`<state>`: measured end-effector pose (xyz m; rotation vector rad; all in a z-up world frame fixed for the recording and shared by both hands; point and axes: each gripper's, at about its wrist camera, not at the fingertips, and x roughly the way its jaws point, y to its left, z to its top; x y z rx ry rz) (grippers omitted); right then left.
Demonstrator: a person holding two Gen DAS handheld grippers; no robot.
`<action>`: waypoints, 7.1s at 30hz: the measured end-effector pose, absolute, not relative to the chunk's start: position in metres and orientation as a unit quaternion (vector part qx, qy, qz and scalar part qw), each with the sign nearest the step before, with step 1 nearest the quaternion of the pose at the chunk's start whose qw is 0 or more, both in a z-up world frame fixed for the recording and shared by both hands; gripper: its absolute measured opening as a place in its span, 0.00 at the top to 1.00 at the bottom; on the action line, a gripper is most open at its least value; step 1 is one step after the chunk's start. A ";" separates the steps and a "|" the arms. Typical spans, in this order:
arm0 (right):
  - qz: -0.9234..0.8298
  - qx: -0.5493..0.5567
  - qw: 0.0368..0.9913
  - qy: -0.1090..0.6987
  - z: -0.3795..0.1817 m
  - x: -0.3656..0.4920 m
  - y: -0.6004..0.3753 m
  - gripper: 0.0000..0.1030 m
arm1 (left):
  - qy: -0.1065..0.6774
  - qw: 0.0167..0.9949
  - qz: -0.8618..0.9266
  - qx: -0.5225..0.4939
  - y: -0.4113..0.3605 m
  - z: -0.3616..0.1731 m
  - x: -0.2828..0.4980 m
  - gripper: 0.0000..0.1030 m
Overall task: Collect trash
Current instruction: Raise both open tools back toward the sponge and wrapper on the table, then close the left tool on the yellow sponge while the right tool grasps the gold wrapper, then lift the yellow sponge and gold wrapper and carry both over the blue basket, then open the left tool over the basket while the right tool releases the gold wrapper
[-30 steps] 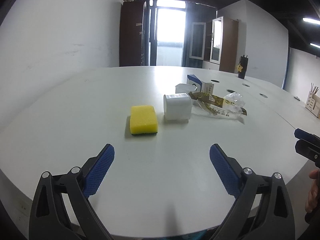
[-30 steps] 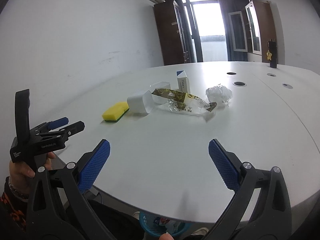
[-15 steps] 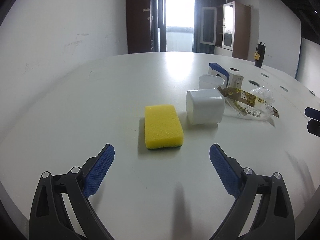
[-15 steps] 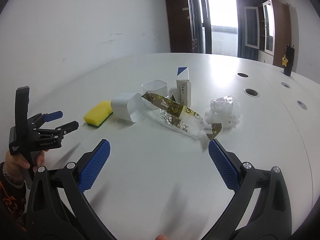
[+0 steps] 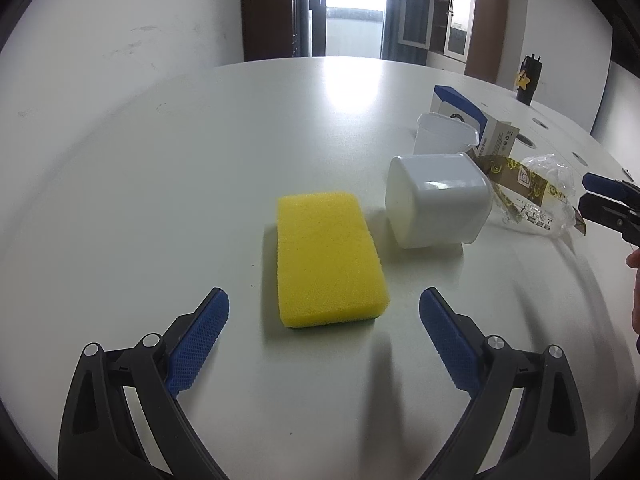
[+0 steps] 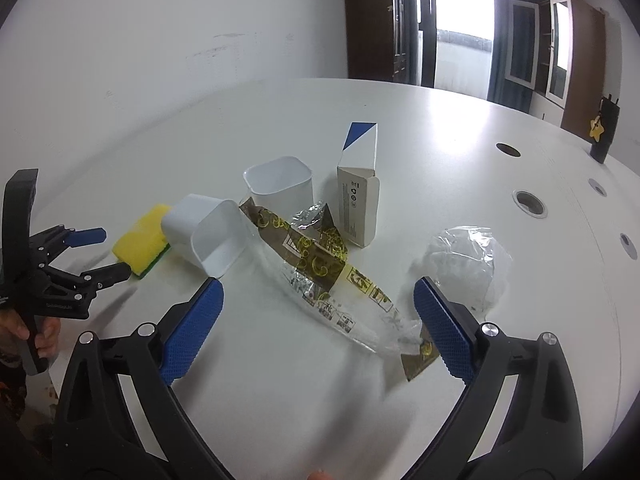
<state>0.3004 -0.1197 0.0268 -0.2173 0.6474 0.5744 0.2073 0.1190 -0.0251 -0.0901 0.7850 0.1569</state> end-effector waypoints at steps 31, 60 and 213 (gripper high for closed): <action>0.293 -0.078 0.877 0.372 0.000 0.283 -0.117 0.99 | 0.394 0.916 0.053 -0.053 0.100 -0.023 0.203 0.52; 0.244 -0.002 0.939 0.244 0.012 0.102 -0.167 1.00 | 0.296 0.950 -0.023 -0.093 0.049 -0.013 0.056 0.56; 0.189 -0.003 0.840 0.509 -0.256 0.080 -0.156 0.43 | 0.478 0.861 0.068 -0.163 0.017 -0.239 0.042 0.39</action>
